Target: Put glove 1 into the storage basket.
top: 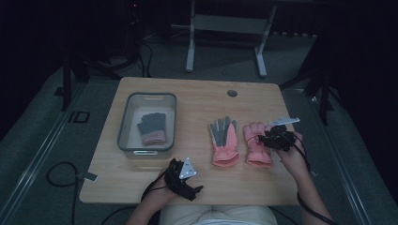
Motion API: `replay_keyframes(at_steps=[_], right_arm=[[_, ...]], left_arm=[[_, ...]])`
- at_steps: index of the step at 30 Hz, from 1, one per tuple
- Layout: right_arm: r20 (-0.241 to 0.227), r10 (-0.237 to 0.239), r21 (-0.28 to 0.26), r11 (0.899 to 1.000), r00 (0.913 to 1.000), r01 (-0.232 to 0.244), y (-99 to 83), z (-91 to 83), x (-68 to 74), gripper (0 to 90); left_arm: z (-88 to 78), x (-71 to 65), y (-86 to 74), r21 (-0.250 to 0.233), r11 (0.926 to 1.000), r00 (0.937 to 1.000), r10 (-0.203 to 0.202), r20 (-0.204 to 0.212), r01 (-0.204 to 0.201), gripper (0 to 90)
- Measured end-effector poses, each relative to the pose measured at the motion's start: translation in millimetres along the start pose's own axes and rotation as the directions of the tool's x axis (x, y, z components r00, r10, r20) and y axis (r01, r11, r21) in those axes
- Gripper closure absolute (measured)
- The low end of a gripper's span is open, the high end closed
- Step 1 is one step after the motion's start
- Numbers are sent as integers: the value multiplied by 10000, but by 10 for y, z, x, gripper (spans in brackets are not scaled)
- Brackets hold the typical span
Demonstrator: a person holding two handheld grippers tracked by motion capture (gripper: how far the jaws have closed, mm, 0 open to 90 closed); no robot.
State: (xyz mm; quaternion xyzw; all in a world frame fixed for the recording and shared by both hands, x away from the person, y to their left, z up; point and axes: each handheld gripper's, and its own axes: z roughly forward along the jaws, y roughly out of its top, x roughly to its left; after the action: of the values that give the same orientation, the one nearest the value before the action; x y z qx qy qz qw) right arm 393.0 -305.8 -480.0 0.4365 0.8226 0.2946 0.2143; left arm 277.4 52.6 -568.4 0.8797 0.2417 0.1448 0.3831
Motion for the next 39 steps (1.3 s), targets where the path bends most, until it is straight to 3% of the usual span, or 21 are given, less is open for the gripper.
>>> replay_keyframes(at_steps=[6, 11, 13, 16, 21, 25, 28, 29, 34, 35, 37, 38, 39], right_arm=[[287, 245, 431, 9987, 9993, -258, -98, 250, 3, 548], [956, -218, 491, 9986, 9952, 172, -193, 347, 81, 528], [964, -373, 374, 9987, 9946, 339, -223, 361, 116, 492], [825, -151, 256, 9996, 9965, 130, -255, 381, 105, 491], [744, 342, 377, 9986, 9966, -370, -251, 411, 104, 699], [849, 827, 437, 9953, 9930, -866, -214, 397, 109, 797], [877, 1627, 118, 9863, 9828, -1643, -136, 280, 80, 849], [864, 1692, 44, 9854, 9818, -1702, -104, 236, 91, 849], [968, 1784, -286, 9839, 9792, -1764, 52, 85, 156, 855], [837, 1774, -526, 9834, 9806, -1734, 167, -20, 229, 854], [735, 1770, -645, 9829, 9815, -1724, 213, -59, 261, 852], [440, 1427, -1128, 9841, 9888, -1370, 365, -205, 393, 850], [324, 1385, -1292, 9826, 9898, -1332, 420, -254, 441, 851]], left_arm=[[-4, 10, -2, -22, 10000, 10000, -9, 48, 9, 20], [-4, 4, -4, -31, 10000, 9999, 46, -96, -46, 19], [-2, 8, -3, -19, 10000, 10000, 17, -66, -17, 20], [0, 6, -3, 2, 10000, 10000, 26, -50, -26, 20], [4, 1, -4, 83, 10000, 9999, 29, -111, -29, 20], [0, 4, -4, 56, 10000, 9999, 45, -131, -45, 20], [0, 11, -3, 52, 10000, 9999, 20, -113, -19, 20], [0, 11, -3, 52, 10000, 9999, 20, -113, -19, 20], [2, 6, -2, 96, 9999, 9999, 54, -113, -53, 20], [4, 3, -3, 81, 10000, 9999, 58, -120, -57, 20], [6, 5, -2, 94, 9999, 9999, 59, -114, -58, 20], [5, 4, -3, 79, 9999, 9999, 64, -131, -63, 20], [5, 4, -2, 88, 9999, 9999, 76, -131, -75, 20]])
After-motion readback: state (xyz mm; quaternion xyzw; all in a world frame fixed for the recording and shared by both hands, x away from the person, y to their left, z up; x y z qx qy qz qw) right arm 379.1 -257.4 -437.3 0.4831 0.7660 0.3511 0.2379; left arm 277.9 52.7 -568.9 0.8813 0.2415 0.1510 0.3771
